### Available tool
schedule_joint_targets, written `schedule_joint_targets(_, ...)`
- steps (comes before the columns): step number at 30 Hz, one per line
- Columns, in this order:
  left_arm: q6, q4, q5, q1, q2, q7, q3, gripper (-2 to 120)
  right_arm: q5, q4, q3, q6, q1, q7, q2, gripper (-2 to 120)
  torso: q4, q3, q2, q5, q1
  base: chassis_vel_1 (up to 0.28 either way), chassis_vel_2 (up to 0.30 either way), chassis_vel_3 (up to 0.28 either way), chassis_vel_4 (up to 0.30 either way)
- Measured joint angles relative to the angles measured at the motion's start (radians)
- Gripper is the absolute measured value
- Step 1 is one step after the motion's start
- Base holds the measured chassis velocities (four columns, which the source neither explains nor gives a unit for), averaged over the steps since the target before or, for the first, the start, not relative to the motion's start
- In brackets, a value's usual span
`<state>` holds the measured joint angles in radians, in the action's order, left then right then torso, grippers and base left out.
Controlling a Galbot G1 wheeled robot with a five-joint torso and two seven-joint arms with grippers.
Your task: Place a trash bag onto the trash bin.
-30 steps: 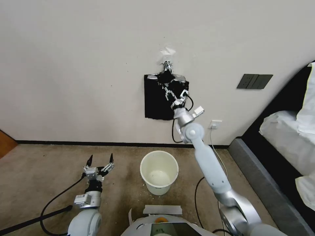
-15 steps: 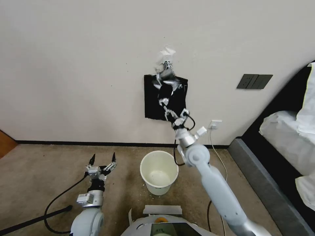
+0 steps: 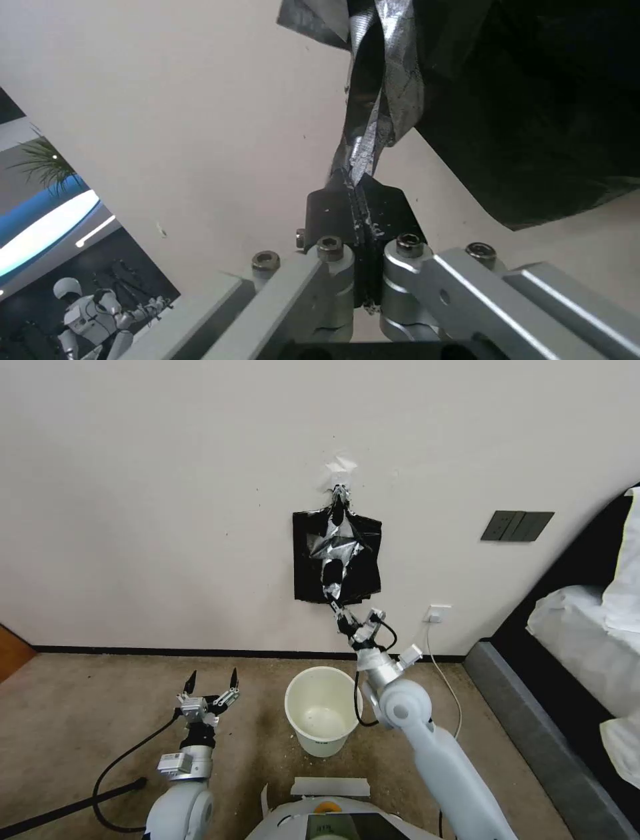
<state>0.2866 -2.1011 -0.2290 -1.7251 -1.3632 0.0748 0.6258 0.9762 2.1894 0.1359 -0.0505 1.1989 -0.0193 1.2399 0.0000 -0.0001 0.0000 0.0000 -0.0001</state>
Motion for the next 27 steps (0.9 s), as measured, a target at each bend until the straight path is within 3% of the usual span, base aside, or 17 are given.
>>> schedule_joint_targets(14, 0.000, 0.000, 0.001, 0.008, 0.004, 0.000, -0.021, 100, -0.127, 0.042, -0.019, 0.017, 0.173, 0.027, -0.016, 0, 0.0000, 0.000, 0.000, 0.0000, 0.000, 0.000, 0.000, 0.000, 0.000)
schedule_joint_targets(27, 0.000, 0.002, 0.002, 0.016, 0.008, 0.000, -0.035, 100, -0.195, 0.044, -0.031, 0.030, 0.214, 0.038, -0.021, 0, 0.0000, 0.000, 0.000, 0.0000, 0.000, 0.000, 0.000, 0.000, 0.000)
